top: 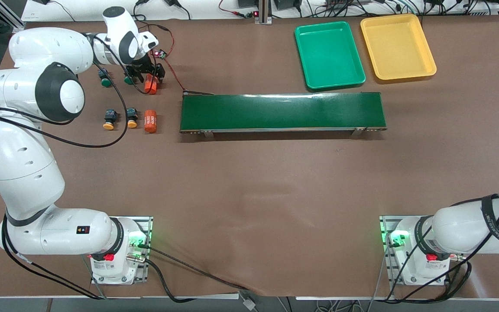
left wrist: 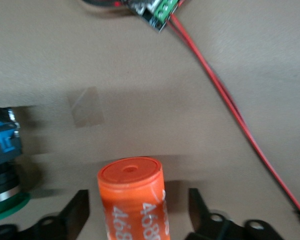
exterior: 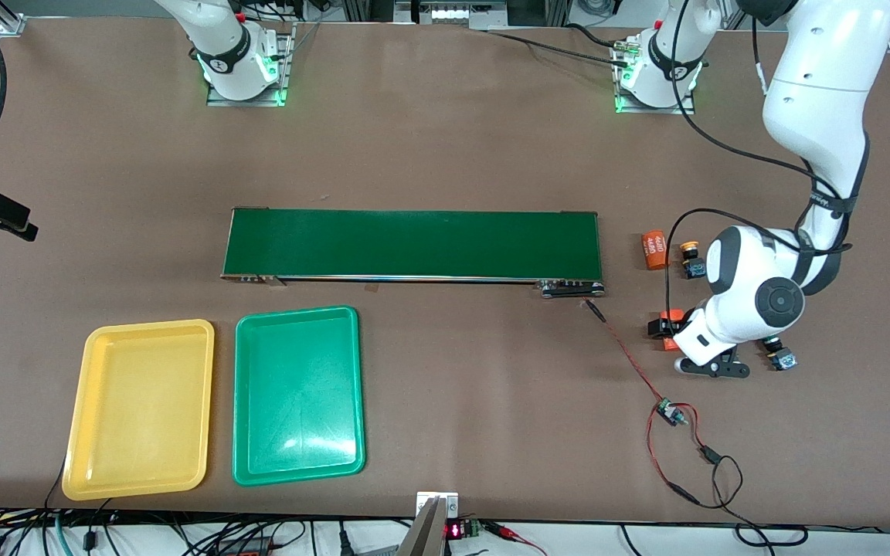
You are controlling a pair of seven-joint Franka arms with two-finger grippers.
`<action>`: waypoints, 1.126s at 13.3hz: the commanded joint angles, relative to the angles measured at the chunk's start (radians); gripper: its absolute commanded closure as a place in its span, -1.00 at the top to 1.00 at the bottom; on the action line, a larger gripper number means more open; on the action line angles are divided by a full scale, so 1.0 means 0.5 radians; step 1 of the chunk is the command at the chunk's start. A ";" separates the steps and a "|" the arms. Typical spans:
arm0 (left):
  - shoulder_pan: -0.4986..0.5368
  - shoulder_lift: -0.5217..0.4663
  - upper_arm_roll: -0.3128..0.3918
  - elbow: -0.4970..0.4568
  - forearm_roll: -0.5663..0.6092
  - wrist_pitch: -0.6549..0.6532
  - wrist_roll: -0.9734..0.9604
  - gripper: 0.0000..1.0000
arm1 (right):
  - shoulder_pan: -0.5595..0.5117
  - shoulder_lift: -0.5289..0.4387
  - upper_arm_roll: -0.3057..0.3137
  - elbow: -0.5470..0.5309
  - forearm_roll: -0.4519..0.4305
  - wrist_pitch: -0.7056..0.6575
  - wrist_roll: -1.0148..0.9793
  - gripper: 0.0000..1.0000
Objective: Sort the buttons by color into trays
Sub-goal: 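Grasp the orange capacitor with the left gripper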
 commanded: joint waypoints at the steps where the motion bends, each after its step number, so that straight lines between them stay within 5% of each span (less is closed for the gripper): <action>1: 0.024 -0.032 -0.011 -0.001 0.035 -0.065 -0.018 -0.20 | -0.002 -0.033 0.000 -0.026 0.022 0.016 -0.004 1.00; 6: -0.004 -0.200 -0.042 0.030 0.034 -0.353 -0.036 -0.36 | -0.015 -0.027 -0.003 -0.029 0.025 0.010 -0.004 1.00; 9: -0.028 -0.235 -0.131 0.253 0.038 -0.761 -0.012 -0.42 | -0.018 -0.024 -0.003 -0.029 0.025 0.010 -0.004 1.00; 12: -0.013 -0.262 -0.366 0.410 0.028 -1.197 0.209 -0.42 | -0.018 -0.027 -0.003 -0.029 0.025 0.009 -0.004 1.00; 15: -0.016 -0.308 -0.508 0.383 0.034 -1.269 0.362 -0.43 | -0.015 -0.027 -0.003 -0.032 0.025 0.009 -0.004 1.00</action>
